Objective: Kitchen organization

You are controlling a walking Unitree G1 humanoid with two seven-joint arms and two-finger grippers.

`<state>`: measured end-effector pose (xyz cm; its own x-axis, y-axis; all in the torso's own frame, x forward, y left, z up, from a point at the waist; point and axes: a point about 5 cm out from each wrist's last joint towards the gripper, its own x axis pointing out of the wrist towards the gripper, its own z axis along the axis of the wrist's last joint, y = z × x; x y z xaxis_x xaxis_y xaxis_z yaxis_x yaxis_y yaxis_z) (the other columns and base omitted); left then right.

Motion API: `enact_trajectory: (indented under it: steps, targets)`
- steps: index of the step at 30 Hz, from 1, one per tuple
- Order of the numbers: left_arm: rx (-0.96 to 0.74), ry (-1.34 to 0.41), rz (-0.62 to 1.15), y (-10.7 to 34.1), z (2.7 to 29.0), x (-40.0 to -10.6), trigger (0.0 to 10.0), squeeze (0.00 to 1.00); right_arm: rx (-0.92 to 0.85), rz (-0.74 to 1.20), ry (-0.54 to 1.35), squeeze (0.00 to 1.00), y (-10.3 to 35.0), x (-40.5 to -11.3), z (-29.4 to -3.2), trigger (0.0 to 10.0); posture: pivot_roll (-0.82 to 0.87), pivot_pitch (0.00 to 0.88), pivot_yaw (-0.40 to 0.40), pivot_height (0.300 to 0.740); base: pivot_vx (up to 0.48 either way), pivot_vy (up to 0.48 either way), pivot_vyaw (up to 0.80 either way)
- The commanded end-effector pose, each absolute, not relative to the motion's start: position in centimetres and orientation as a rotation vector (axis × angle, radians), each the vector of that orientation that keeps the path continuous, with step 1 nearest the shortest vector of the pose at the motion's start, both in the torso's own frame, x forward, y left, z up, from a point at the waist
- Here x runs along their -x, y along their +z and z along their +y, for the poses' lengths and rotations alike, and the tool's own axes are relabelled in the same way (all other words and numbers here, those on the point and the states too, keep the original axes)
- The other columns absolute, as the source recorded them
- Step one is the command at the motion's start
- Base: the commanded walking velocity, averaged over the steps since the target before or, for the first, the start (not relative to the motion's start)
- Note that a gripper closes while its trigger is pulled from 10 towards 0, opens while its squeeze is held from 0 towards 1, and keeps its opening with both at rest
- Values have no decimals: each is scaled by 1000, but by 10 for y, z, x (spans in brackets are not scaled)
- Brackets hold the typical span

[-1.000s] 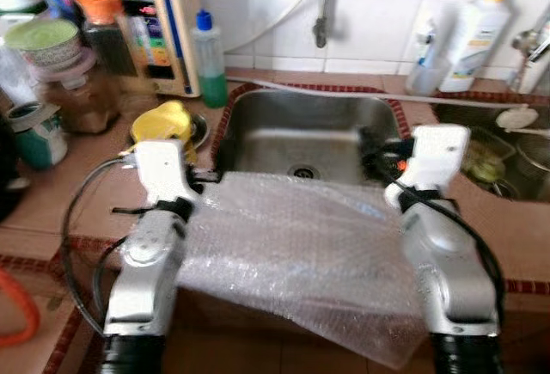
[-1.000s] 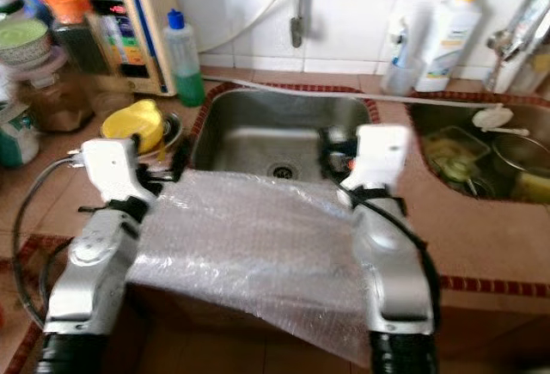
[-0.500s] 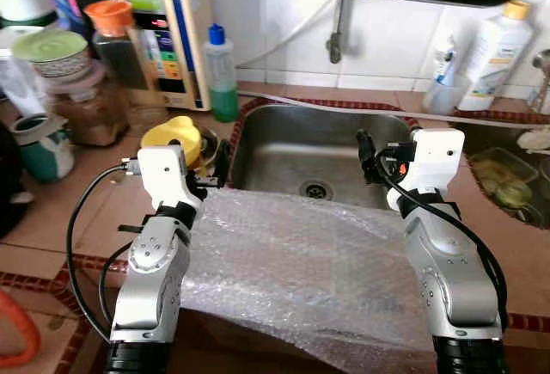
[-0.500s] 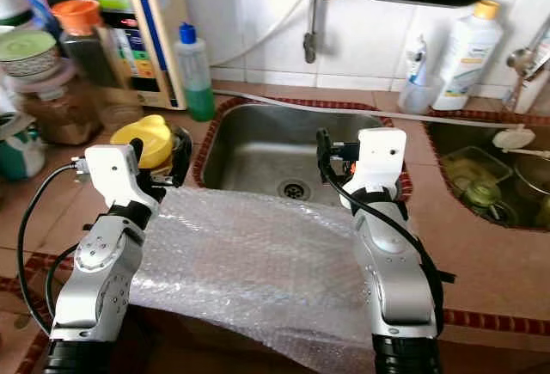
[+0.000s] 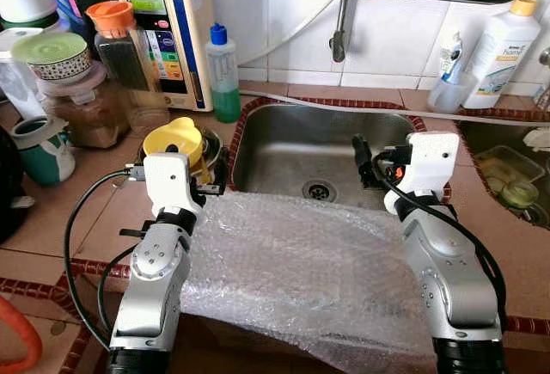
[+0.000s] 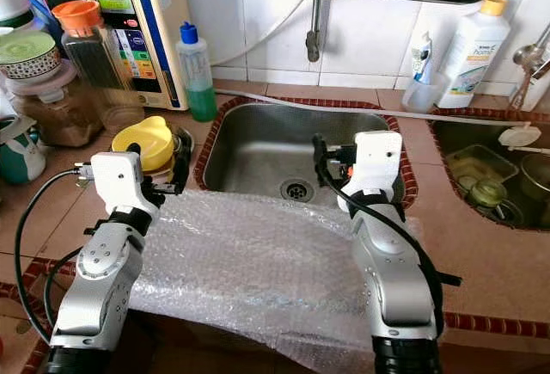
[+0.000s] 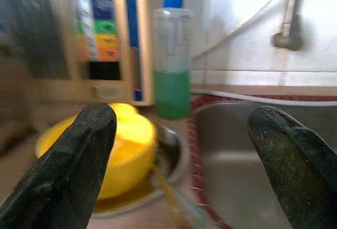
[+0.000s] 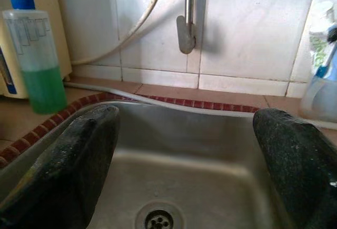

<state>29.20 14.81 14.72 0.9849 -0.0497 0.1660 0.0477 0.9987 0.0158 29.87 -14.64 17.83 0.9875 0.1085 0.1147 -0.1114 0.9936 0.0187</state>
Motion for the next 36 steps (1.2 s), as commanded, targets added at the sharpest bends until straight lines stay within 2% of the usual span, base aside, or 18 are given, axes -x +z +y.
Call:
enact_trajectory:
  steps: [1, 6, 8, 18, 24, 27, 32, 33, 36]
  targets:
    - [-62, 79, -199, 151, 168, -290, 10000, 0, -96, -127, 148, 0, 184, -296, -142, 10000, 34, 0, 20, 740, 0, 0, 0]
    - [-48, 125, -182, 149, 179, -292, 10000, 0, -111, -116, 225, 0, 184, -294, -133, 10000, 31, 0, 20, 740, 0, 0, 0]
    - [-17, 176, -163, 147, 190, -293, 10000, 0, -113, -71, 366, 0, 180, -287, -119, 10000, 34, 0, 17, 740, 0, 0, 0]
    - [-8, 180, -134, 141, 191, -295, 10000, 0, -93, -61, 380, 0, 177, -284, -117, 10000, 31, 0, 19, 740, 0, 0, 0]
    - [268, 150, -39, 131, 179, -300, 10000, 0, -55, -58, 406, 0, 177, -281, -117, 10000, 29, 0, 22, 740, 0, 0, 0]
    - [281, 126, -44, 133, 174, -301, 10000, 0, -48, -64, 413, 0, 177, -280, -116, 10000, 25, 0, 22, 740, 0, 0, 0]
    - [355, 124, -17, 131, 169, -303, 10000, 0, -43, -75, 512, 0, 180, -276, -107, 10000, 23, 0, 22, 740, 0, 0, 0]
    - [401, 135, -1, 130, 170, -305, 10000, 0, -37, -49, 629, 0, 177, -267, -99, 10000, 20, 0, 23, 740, 0, 0, 0]
    - [463, 146, 21, 127, 172, -306, 10000, 0, -24, -26, 721, 0, 173, -257, -91, 10000, 19, 0, 23, 740, 0, 0, 0]
